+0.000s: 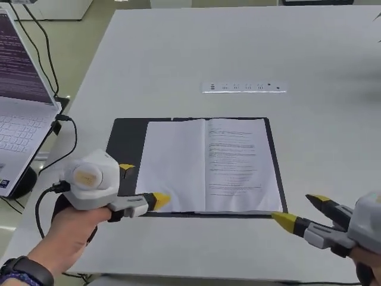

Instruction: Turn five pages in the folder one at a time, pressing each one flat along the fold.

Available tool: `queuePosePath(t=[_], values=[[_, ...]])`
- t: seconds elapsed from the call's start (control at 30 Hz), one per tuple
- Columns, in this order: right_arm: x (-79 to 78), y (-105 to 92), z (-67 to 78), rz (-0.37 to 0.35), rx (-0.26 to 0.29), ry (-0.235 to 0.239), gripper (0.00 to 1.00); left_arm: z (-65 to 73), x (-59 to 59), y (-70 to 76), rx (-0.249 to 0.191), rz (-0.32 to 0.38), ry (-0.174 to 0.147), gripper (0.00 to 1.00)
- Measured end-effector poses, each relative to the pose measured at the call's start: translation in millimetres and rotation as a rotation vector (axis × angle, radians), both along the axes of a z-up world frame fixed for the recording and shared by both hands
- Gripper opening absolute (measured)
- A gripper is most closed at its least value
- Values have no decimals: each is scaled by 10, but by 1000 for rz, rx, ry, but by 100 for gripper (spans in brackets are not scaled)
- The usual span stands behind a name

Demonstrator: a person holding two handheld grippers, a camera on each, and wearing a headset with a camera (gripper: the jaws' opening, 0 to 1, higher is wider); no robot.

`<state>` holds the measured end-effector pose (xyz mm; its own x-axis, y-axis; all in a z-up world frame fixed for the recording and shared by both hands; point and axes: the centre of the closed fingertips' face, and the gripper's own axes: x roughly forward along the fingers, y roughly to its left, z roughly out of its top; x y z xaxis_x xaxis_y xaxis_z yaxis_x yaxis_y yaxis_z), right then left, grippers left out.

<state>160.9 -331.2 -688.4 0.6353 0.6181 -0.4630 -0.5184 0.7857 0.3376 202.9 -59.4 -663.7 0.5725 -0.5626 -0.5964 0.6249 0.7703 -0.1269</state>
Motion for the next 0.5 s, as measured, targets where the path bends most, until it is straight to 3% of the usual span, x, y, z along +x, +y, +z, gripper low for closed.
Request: queuePosePath(t=[0.2,0.5], values=[[12,-28,-28,0,-1,3,71,-44,93,-269,-14,-45,6,68],[-14,-33,-95,4,4,16,71,-118,191,-630,0,-138,10,68]])
